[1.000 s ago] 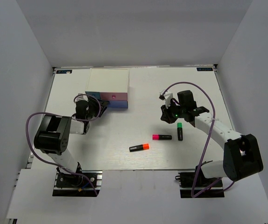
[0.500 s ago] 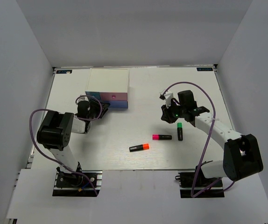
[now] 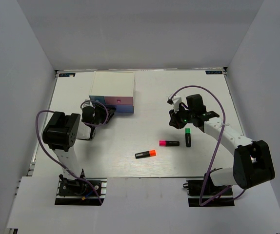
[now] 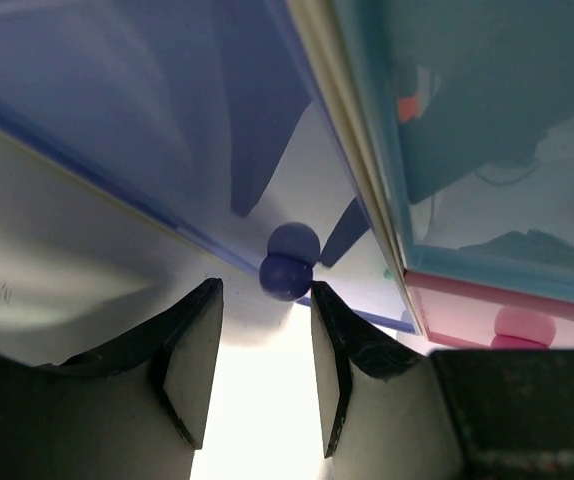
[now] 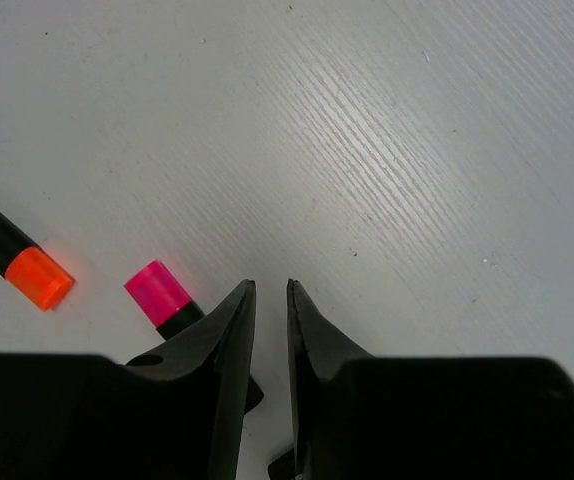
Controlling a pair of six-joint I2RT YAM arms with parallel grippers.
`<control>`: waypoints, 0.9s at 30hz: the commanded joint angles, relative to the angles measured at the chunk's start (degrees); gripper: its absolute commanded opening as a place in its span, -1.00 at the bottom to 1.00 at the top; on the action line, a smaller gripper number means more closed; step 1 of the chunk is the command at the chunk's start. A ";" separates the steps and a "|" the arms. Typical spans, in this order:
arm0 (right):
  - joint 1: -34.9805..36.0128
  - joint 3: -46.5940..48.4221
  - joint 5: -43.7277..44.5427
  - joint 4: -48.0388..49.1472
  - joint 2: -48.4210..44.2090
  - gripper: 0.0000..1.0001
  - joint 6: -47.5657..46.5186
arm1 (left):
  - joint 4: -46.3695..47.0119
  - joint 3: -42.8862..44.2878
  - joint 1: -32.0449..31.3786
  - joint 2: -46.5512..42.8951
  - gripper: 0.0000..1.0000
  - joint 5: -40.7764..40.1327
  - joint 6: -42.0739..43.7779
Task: Sort the stationery into containers
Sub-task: Open the drawer in the storage box.
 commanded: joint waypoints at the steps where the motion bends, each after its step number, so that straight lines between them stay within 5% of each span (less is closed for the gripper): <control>1: -0.45 1.91 0.05 -1.03 0.24 -0.49 -0.95 | 3.62 1.12 0.25 0.51 0.00 -1.01 -0.31; 8: -0.54 2.44 -0.13 -1.38 0.60 -0.49 -1.21 | 7.13 1.12 0.25 1.74 -0.05 -2.07 -0.31; 15: -0.63 2.53 -0.39 -1.56 0.77 -0.49 -1.30 | 8.70 1.74 0.25 2.80 -0.65 -2.07 -0.31; 27: -0.71 2.26 -1.01 -1.56 0.51 -0.45 -1.12 | 8.63 -2.21 0.25 1.83 -0.82 -0.84 -0.31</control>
